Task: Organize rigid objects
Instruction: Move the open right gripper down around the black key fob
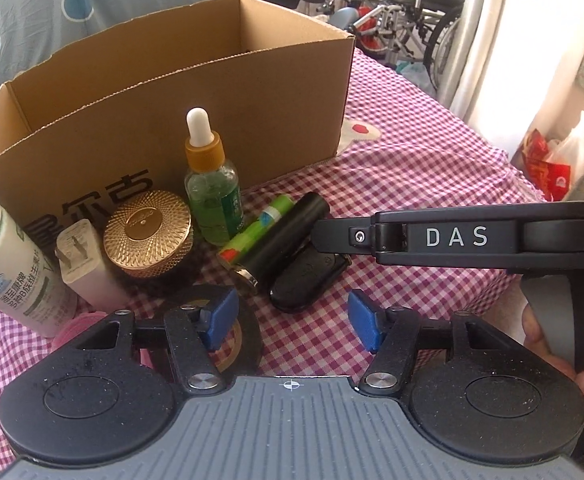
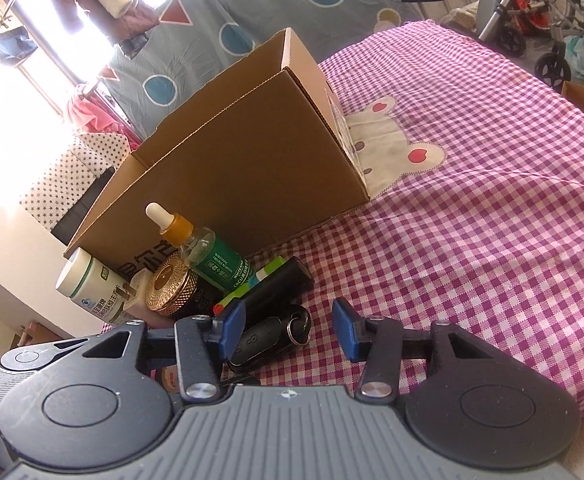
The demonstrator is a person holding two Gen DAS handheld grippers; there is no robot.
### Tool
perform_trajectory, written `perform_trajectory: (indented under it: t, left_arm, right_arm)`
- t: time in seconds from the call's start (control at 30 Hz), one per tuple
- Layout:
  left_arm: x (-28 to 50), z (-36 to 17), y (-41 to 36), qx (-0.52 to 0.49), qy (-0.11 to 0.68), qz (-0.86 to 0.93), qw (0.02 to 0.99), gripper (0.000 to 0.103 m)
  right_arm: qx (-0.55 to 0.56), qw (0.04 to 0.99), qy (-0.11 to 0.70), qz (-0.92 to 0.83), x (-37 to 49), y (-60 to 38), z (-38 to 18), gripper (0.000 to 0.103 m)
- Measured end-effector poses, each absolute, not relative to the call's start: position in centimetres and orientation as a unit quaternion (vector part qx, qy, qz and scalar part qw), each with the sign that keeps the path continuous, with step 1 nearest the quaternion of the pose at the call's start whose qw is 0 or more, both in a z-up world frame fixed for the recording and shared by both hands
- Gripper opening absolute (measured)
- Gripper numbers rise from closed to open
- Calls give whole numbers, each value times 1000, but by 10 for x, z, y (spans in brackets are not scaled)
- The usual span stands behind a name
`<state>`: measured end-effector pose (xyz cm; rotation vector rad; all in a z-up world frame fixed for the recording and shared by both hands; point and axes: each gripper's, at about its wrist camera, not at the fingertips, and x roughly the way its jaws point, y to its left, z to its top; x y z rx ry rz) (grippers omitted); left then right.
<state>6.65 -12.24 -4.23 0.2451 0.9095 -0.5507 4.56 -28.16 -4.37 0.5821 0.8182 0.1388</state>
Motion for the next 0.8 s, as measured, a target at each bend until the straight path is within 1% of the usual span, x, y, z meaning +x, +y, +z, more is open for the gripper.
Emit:
perform_trajectory:
  t: [0.03,0.1,0.2,0.57,0.8]
  left_arm:
    - [66,-42,-124,121,432,-261,855,61]
    - [67,-43,-128,126,433,-263,853,62]
    - [69,-42,-132,128,435,-266,850,62]
    - [69,-46,-148,151,447,-282,835,63]
    - [71,-47,-155,160,453,-280,831,65]
  right_arm:
    - [279,874,393,66,46,-282,-45,43]
    - [281,873,394,66,47,-284,-46,37]
    - [285,871,393,69,46,-287,-47,34]
    - [300,868,387,80,47,-292,-50,33]
    - [333,856,384,92,47,-303,-55,32]
